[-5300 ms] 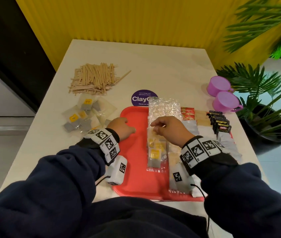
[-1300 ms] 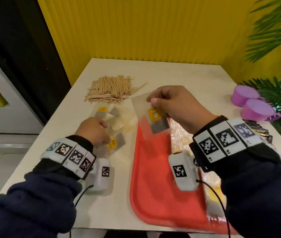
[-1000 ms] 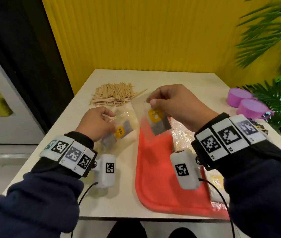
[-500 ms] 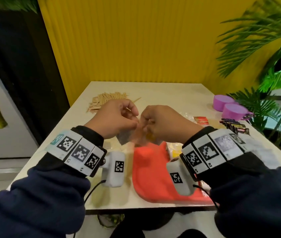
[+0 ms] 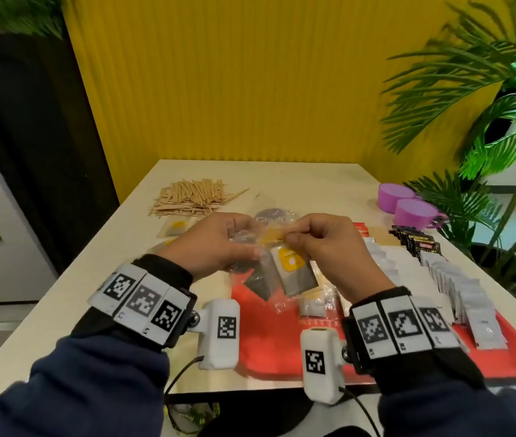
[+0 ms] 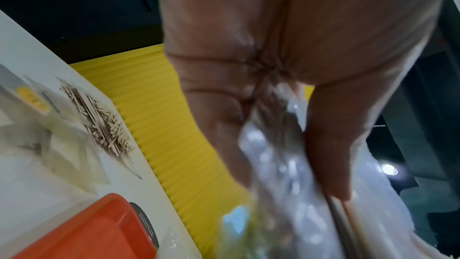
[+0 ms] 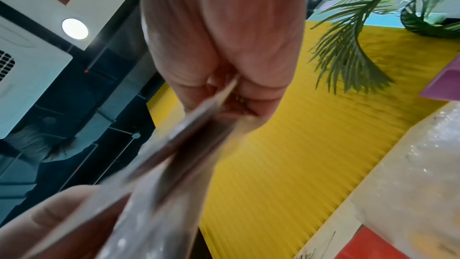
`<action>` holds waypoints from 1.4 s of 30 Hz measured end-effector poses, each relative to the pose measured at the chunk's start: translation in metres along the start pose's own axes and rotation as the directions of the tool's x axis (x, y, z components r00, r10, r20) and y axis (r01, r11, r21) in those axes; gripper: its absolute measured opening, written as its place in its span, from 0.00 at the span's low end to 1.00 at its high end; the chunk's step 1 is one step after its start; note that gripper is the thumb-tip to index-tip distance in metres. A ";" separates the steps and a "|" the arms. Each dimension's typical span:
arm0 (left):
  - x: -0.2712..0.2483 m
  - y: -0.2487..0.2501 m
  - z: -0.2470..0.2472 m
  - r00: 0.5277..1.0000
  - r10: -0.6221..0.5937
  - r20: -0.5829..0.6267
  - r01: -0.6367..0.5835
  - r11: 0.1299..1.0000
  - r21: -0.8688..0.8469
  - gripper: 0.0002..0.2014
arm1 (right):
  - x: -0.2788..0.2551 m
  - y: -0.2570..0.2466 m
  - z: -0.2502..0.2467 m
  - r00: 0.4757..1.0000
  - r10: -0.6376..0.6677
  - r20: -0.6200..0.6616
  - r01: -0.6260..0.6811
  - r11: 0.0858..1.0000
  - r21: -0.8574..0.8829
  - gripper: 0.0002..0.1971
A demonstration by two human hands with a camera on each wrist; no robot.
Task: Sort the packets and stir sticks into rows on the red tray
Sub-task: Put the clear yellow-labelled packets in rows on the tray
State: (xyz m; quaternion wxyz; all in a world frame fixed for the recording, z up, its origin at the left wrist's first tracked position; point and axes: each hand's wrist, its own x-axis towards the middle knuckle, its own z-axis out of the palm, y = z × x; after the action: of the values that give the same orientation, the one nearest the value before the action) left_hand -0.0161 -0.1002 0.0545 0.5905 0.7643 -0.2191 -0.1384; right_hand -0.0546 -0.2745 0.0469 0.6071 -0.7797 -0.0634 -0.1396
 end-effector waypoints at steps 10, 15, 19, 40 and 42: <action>0.001 -0.022 0.009 0.924 0.038 -0.380 -0.092 0.988 -0.124 0.09 | -0.008 0.029 -0.014 0.931 0.124 -0.344 -0.036 0.968 0.250 0.10; 0.006 -0.036 0.016 0.876 0.028 -0.482 -0.096 0.989 -0.117 0.09 | -0.009 0.036 -0.012 0.911 0.095 -0.402 -0.095 0.995 0.019 0.09; 0.010 -0.034 0.030 0.918 0.030 -0.394 -0.068 0.994 -0.084 0.14 | -0.007 0.027 -0.003 0.933 0.120 -0.339 -0.129 0.992 -0.005 0.12; 0.007 -0.032 0.052 0.999 -0.040 -0.016 0.041 0.998 0.045 0.37 | -0.012 0.036 0.018 0.940 0.257 0.223 -0.325 0.872 0.366 0.21; 0.006 -0.037 0.052 0.999 -0.029 -0.014 0.029 0.999 0.037 0.50 | -0.012 0.040 0.017 0.949 0.230 0.215 -0.290 0.906 0.308 0.21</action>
State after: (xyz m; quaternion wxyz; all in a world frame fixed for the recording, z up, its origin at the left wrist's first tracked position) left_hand -0.0290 -0.1395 0.0052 0.5756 0.7791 -0.2067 -0.1377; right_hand -0.0533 -0.2674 0.0028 0.7362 -0.6755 -0.0341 0.0242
